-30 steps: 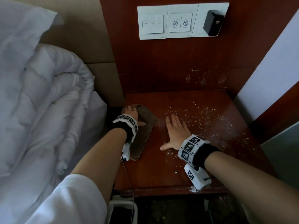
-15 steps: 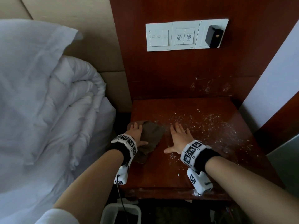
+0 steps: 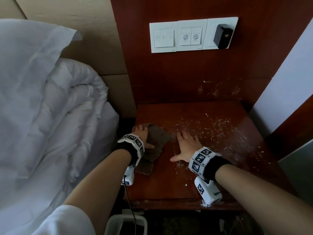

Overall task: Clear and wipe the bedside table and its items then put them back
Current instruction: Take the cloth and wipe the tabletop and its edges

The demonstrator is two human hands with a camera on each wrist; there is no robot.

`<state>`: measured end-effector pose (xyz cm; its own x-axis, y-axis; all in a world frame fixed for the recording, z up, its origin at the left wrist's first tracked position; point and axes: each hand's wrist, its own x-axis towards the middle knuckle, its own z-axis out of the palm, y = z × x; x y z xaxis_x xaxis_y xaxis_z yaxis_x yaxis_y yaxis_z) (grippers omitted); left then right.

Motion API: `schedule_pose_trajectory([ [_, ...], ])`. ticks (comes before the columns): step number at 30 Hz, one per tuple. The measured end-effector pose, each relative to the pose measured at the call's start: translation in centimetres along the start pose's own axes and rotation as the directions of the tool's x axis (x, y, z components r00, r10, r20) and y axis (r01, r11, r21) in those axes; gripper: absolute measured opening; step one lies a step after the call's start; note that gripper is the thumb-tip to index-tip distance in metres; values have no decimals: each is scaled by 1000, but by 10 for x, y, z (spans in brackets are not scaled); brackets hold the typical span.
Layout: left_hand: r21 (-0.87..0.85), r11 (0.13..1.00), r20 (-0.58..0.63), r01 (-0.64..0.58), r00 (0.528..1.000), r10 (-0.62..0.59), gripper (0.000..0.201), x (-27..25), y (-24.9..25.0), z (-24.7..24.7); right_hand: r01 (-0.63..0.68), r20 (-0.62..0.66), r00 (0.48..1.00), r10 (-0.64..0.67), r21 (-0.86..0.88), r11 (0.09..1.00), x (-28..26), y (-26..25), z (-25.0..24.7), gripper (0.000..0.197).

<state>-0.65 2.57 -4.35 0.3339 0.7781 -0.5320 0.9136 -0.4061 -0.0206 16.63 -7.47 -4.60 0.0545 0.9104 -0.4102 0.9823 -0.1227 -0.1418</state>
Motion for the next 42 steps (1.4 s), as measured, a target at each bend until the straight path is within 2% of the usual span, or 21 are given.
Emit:
schedule_pose_trajectory([
  [14,8,999,-36,35,999,-35,95,43,0,-32,15,13,1000,-14,-17,1000,2,2,0,117],
  [22,2,1000,-41,-4,999,4,86,16,4,-10,18,22,1000,-18,-2,1000,3,3,1,119],
  [32,-5,1000,19,-16,1000,16,89,-30,10,19,27,8,1000,-27,9,1000,0,4,2,117],
  [42,-7,1000,30,19,999,-18,91,-13,10,8,50,13,999,-50,10,999,1,5,1,117],
])
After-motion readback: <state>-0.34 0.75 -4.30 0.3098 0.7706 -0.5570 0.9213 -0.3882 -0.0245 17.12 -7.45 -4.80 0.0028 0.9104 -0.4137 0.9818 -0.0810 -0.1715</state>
